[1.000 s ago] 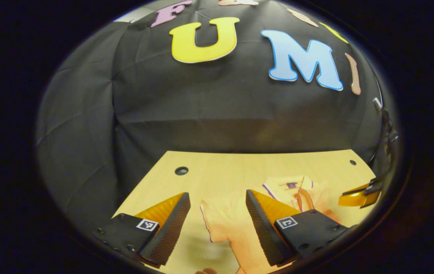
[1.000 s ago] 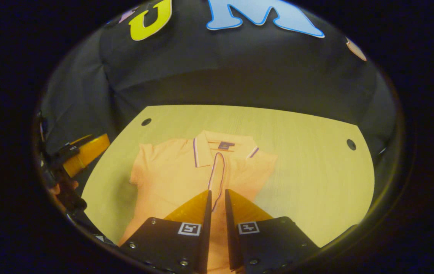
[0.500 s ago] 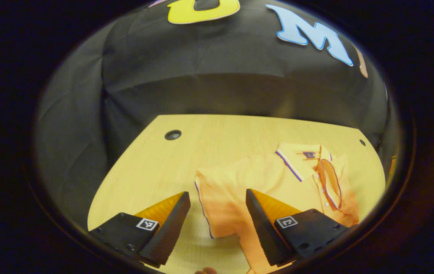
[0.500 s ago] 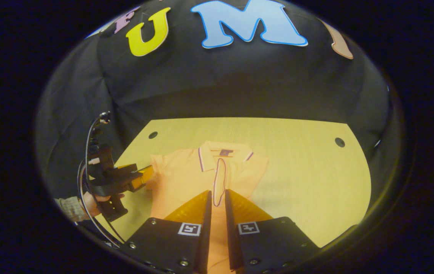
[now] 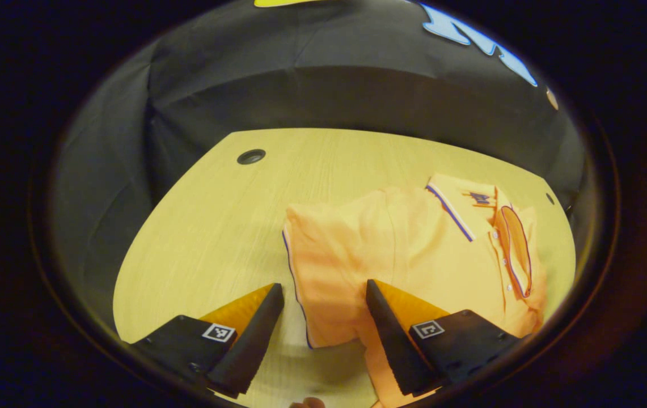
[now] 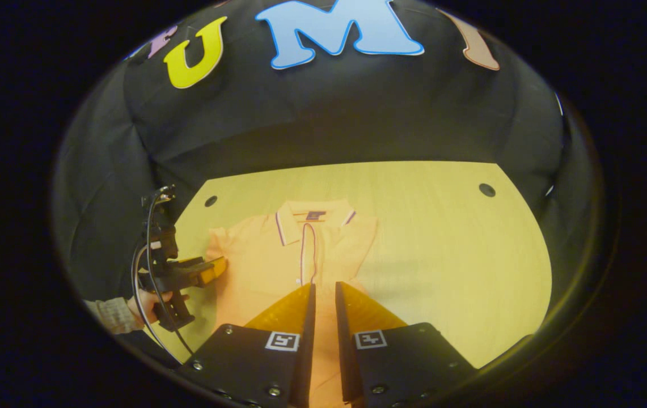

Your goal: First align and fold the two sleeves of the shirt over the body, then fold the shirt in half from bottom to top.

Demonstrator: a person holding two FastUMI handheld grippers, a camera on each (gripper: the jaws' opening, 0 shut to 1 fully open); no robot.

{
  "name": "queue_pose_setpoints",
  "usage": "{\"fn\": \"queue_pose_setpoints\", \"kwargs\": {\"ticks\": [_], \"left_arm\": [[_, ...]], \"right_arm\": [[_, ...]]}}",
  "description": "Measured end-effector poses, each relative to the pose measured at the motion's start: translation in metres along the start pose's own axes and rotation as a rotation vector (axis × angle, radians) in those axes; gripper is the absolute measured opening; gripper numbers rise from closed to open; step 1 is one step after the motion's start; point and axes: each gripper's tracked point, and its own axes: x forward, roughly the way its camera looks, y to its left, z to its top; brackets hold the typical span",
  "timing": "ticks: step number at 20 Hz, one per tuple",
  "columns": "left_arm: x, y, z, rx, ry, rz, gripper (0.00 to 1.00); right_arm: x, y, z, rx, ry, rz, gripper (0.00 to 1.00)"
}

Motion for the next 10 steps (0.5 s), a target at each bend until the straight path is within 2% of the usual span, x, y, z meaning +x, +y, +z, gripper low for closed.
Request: {"fn": "queue_pose_setpoints", "kwargs": {"ticks": [6,8,9,10], "left_arm": [[0.002,-0.004,0.0,-0.006,0.001,0.013,0.98],[0.003,-0.008,0.002,0.002,-0.002,0.003,0.88],[0.003,-0.011,0.005,0.0,-0.008,-0.005,0.63],[0.005,-0.012,0.005,0.001,-0.013,0.0,0.53]], "right_arm": [[0.003,0.0,-0.004,0.022,0.013,0.004,0.21],[0.003,0.0,-0.005,0.021,0.02,0.004,0.21],[0.003,0.0,-0.007,0.018,0.021,0.003,0.21],[0.003,-0.001,-0.007,0.016,0.024,0.002,0.21]]}}
